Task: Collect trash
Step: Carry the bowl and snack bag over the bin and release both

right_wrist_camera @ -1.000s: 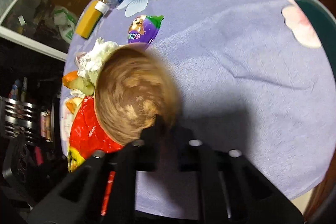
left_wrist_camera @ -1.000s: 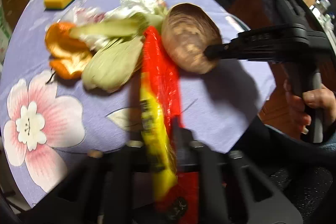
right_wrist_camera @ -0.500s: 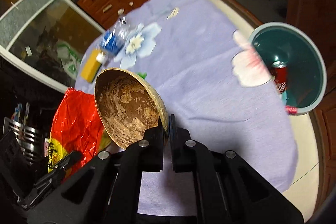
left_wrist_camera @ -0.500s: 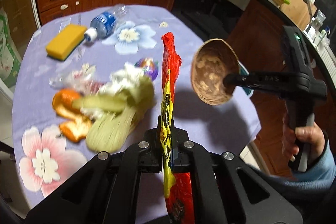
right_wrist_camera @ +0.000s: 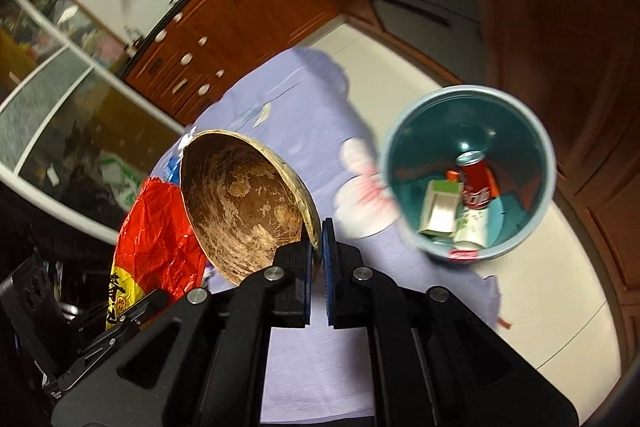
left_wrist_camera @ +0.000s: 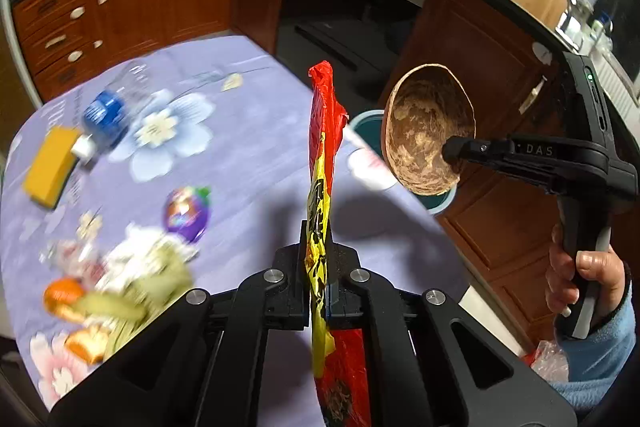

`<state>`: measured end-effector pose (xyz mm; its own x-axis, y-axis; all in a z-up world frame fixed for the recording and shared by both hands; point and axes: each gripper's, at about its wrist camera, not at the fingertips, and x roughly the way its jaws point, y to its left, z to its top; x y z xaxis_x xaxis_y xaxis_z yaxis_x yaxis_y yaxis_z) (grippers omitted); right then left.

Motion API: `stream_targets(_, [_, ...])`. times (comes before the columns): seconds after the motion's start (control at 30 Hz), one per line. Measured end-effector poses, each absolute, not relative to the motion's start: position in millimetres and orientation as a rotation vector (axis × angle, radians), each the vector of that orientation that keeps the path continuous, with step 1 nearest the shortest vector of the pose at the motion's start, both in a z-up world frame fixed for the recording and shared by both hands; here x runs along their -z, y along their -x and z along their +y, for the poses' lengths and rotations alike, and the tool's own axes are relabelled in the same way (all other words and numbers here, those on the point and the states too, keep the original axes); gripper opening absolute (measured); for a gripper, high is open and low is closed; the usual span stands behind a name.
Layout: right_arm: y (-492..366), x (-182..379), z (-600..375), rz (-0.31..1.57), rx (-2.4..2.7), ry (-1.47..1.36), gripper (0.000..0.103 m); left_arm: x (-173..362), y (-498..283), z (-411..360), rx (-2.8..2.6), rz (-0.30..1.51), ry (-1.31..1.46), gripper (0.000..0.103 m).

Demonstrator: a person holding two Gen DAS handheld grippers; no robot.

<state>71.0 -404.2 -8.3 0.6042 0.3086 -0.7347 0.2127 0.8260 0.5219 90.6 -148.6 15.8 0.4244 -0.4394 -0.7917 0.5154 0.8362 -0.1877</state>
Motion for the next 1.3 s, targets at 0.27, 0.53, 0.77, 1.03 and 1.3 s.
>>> stream_targets(0.27, [-64.8,18.7,-485.1,0.901,0.068,-0.660,0.005,-16.2,-117.0,-228.9,0.683,0.963,-0.138,0.004])
stream_targets(0.53, [-71.8,57.0,-540.7,0.953,0.190,-0.663,0.006,4.7,-142.7,-300.9,0.730,1.014,-0.172,0.005])
stream_targets(0.77, [-84.9,94.2,-565.6,1.048,0.237,-0.666,0.008,30.5,-162.4,-348.8,0.779,1.072,-0.193,0.005])
stream_targets(1.03, [-97.4,122.9,-582.8,1.121,0.256,-0.676,0.016,61.6,-181.7,-384.7,0.806,1.140,-0.210,0.005])
stream_targets(1.3, [-100.3,125.7,-593.7,1.115,0.261,-0.697,0.032,73.5,-195.7,-400.7,0.802,1.171,-0.208,0.005])
